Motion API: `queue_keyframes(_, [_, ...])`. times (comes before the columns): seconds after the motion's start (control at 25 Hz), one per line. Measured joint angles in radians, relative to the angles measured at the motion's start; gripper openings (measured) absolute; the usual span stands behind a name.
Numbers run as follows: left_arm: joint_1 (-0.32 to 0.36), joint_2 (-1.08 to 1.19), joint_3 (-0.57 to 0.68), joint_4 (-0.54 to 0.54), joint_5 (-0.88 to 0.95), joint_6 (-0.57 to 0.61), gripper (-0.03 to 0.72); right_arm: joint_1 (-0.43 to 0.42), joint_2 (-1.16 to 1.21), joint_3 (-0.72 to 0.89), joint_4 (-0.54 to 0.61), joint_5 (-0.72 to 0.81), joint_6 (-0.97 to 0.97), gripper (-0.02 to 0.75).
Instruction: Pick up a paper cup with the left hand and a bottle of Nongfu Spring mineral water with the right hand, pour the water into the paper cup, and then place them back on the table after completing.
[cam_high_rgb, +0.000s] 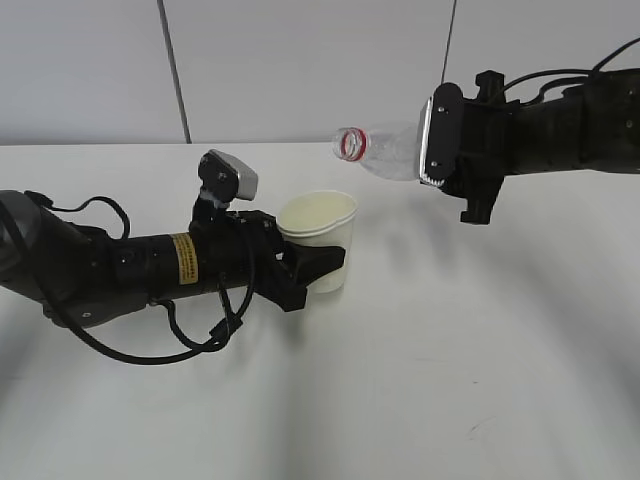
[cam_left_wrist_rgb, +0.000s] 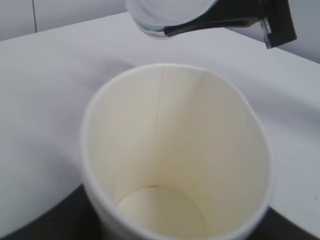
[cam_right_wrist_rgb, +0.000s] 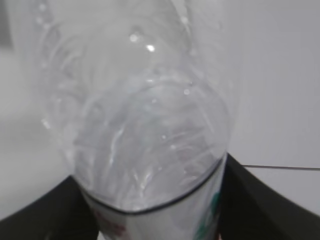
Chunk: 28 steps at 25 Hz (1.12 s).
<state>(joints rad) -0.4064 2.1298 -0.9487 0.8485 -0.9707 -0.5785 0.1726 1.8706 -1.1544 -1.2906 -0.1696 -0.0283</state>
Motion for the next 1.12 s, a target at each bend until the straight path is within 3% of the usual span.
queue_keyframes(1.12, [0.000, 0.000, 0.000, 0.000, 0.000, 0.000, 0.377, 0.000, 0.000, -0.020, -0.082, 0.030, -0.016, 0.443])
